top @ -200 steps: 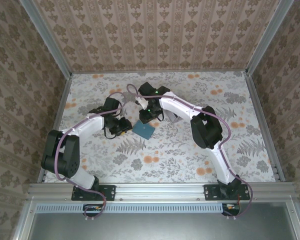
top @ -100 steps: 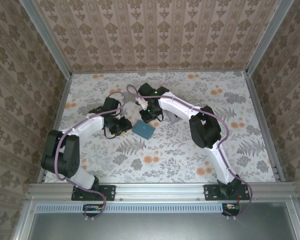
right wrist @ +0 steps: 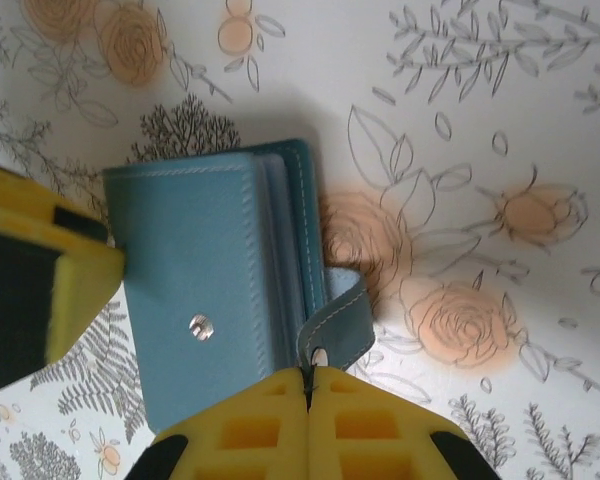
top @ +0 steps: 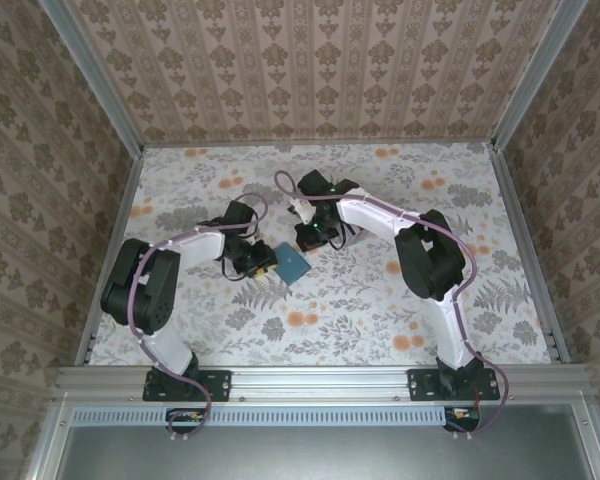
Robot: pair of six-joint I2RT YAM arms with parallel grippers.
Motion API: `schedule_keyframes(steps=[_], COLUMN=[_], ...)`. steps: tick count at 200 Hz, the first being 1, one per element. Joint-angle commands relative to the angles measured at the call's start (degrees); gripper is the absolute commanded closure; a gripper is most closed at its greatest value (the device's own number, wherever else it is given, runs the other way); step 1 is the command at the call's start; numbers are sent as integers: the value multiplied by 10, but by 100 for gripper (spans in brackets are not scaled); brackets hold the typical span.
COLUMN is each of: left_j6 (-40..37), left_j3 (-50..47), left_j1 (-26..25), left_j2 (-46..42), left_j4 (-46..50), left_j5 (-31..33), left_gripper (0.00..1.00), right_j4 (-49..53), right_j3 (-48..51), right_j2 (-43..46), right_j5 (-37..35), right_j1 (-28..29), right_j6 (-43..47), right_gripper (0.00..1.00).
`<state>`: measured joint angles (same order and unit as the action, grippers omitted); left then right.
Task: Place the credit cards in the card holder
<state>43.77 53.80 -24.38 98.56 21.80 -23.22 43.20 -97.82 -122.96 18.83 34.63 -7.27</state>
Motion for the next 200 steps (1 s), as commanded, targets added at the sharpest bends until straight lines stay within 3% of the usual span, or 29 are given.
schedule_keyframes(steps=[1,95,200], left_j6=[1,-27,-27], left_j3=[31,139,122], left_j1=[-1,-14,-15], left_j2=[17,114,115], left_j4=[-11,-2,-16], left_j5=[-12,-35,-34], left_gripper=[68,70,71], right_j4=[-23,-94,-113], right_j3=[31,127,129], right_j2=[30,96,90], right_j5=[15,-25,-29], right_j1=[3,2,2], right_j6=[-18,-88,-93], right_gripper=[95,94,94])
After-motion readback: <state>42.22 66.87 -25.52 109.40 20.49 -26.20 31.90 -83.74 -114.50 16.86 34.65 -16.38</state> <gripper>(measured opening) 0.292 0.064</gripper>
